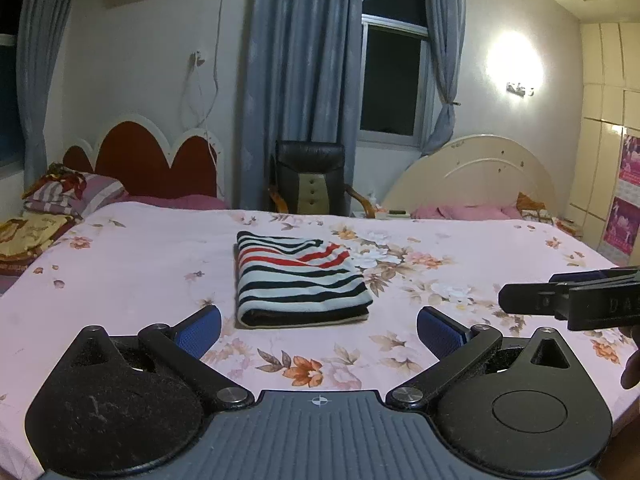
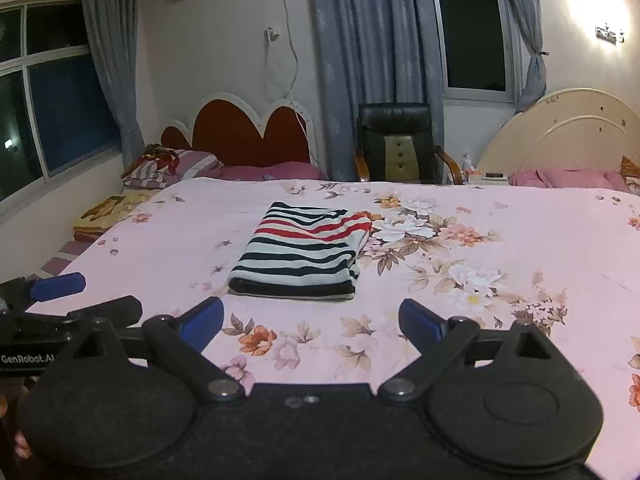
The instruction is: Fold small clothes
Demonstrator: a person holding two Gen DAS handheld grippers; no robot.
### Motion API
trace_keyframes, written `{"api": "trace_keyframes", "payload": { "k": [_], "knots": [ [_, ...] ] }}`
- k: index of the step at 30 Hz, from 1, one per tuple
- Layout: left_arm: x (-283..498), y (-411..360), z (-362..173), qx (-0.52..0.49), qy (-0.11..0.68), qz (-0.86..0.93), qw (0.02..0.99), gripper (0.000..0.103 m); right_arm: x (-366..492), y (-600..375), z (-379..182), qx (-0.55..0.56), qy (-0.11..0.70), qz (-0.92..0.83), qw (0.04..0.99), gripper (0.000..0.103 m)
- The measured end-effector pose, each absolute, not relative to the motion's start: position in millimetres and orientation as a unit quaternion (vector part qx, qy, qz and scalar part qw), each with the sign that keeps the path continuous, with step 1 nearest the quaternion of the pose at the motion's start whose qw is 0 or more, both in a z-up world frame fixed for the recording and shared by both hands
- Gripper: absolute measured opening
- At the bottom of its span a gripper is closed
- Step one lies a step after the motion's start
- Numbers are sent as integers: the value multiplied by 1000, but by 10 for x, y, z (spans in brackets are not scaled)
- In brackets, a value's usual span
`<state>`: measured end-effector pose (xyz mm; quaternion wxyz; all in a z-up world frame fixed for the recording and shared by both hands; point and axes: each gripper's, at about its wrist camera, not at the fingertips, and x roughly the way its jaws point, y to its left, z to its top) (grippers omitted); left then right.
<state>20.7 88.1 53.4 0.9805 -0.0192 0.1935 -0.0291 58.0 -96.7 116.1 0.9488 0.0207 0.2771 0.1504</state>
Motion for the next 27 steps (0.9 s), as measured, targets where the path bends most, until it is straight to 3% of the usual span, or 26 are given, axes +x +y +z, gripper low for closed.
{"api": "trace_keyframes", "payload": {
  "k": [27],
  "knots": [
    [79, 822, 574, -5, 186, -42, 982, 103, 386, -952, 1177, 11, 260, 139, 955, 95]
  ]
}}
